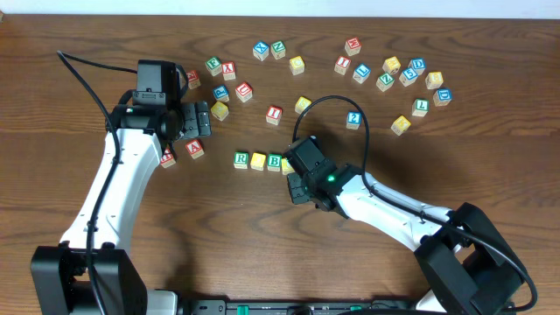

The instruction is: Spell out ROBOT

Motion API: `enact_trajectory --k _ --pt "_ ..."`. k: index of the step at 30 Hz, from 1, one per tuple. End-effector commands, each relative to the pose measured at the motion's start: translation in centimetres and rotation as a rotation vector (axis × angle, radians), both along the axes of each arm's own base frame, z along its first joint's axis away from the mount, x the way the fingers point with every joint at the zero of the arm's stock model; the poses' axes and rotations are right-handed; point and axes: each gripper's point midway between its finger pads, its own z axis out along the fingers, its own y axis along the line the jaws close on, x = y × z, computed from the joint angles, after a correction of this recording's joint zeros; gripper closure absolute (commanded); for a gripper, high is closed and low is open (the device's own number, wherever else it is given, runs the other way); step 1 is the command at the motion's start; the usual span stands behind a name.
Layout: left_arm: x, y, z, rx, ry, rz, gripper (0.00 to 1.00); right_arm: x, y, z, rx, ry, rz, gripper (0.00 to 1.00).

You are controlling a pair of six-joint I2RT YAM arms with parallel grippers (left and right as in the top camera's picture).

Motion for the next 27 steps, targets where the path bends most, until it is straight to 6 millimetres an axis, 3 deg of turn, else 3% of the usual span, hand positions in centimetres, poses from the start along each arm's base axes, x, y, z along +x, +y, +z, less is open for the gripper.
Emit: enact_trajectory --k 1,11,27 --pt "-0.32 0.05 -0.35 0.001 0.013 -0.011 0.01 0.05 0.29 -0.04 0.006 0.007 -0.008 0.99" --pt "-0.32 0.05 -0.35 0.001 0.013 -0.011 0.01 0.37 0.20 -0.96 -0.014 0.002 -0.011 0.99" --pt "-0.32 0.05 -0.35 0.001 0.013 -0.011 0.01 1.02 0.49 -0.64 -0.004 -0.029 -0.009 0.99"
